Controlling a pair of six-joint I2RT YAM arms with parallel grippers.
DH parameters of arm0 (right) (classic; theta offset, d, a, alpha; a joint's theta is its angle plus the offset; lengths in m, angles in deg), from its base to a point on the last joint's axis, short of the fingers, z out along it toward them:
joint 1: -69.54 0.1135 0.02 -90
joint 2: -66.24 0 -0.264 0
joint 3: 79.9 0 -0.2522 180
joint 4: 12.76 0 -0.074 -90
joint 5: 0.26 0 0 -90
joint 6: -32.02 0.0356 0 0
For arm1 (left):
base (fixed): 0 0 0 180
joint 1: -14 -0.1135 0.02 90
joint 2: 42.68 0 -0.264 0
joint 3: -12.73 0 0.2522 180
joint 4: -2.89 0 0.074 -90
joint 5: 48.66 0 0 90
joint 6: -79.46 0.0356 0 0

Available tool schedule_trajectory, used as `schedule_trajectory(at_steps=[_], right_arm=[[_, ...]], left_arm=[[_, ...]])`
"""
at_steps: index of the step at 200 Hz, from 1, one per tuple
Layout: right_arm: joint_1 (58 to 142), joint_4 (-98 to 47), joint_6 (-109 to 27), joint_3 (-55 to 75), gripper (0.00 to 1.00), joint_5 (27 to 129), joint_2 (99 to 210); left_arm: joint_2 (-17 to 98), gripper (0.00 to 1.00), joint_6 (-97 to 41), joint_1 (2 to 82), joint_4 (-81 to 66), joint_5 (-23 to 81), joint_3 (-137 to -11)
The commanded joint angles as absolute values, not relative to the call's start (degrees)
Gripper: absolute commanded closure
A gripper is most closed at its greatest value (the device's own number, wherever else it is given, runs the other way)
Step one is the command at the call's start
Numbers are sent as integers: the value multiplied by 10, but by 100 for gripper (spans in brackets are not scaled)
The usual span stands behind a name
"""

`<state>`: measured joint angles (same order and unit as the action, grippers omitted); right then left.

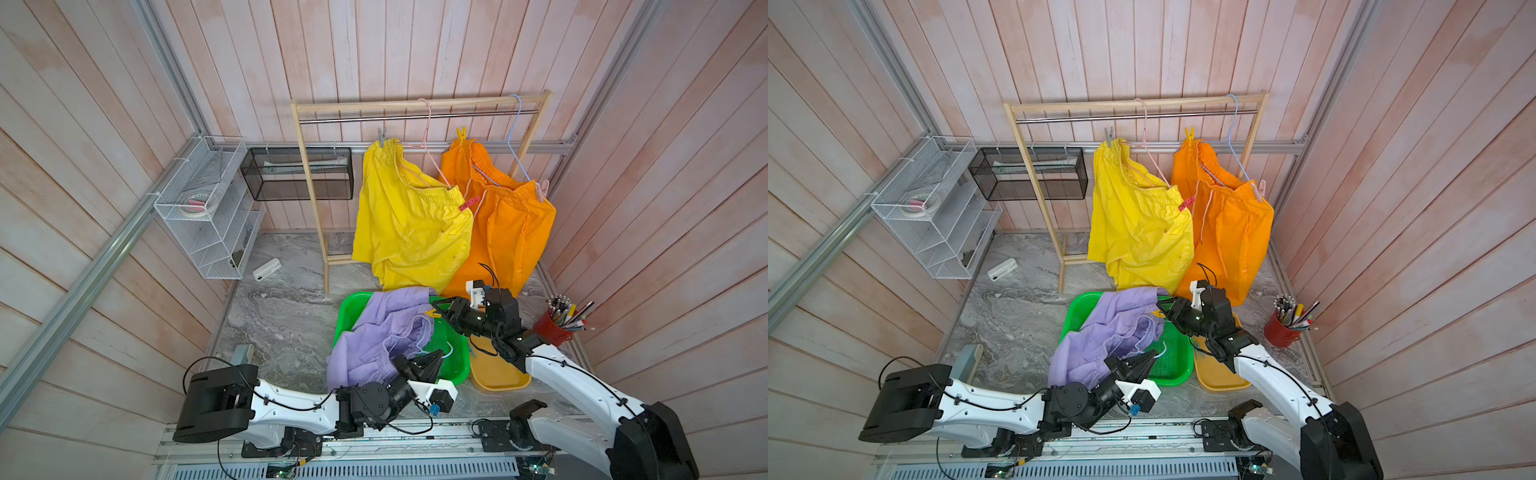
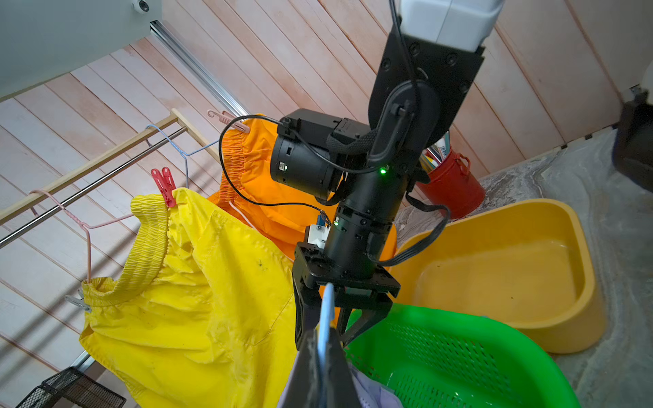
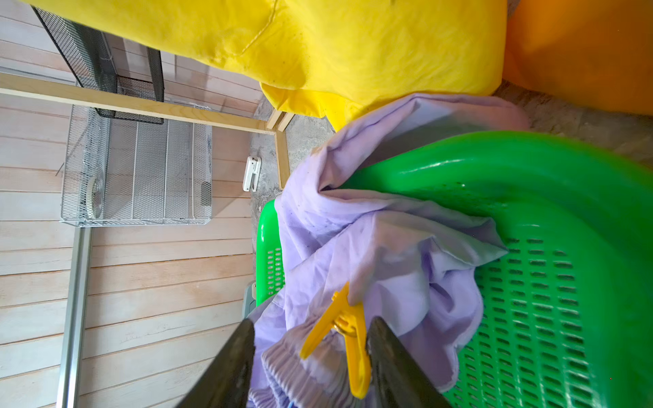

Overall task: Remove the clothespins securing shorts to the hanger
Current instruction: Remove the clothespin from the hanger.

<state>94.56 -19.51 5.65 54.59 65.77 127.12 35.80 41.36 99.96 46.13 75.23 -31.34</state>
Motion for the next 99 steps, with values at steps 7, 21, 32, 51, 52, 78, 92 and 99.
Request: schedule_trajectory(at_steps=[7, 21, 32, 51, 52, 78, 92, 99], right_arm=[[943, -172, 63, 553, 51, 639, 1280], [942, -169, 65, 557, 52, 637, 1280], [943, -166, 68, 563, 53, 637, 1280], [943, -159, 70, 570, 51, 635, 1284], [943, -158, 70, 570, 51, 634, 1284], [943, -148, 74, 574, 50, 625, 1290], [943, -147, 75, 573, 55, 626, 1290], [943, -147, 74, 573, 56, 627, 1289]], left_arm=[[370, 100, 439, 1003, 500, 770, -332], [373, 100, 441, 1004, 505, 770, -333], [374, 100, 442, 1004, 508, 770, -332], [378, 100, 444, 1004, 509, 768, -333], [378, 100, 444, 1004, 509, 768, -333], [382, 100, 451, 1004, 513, 769, -336], [383, 100, 453, 1004, 513, 769, -337], [383, 100, 453, 1004, 513, 769, -337]])
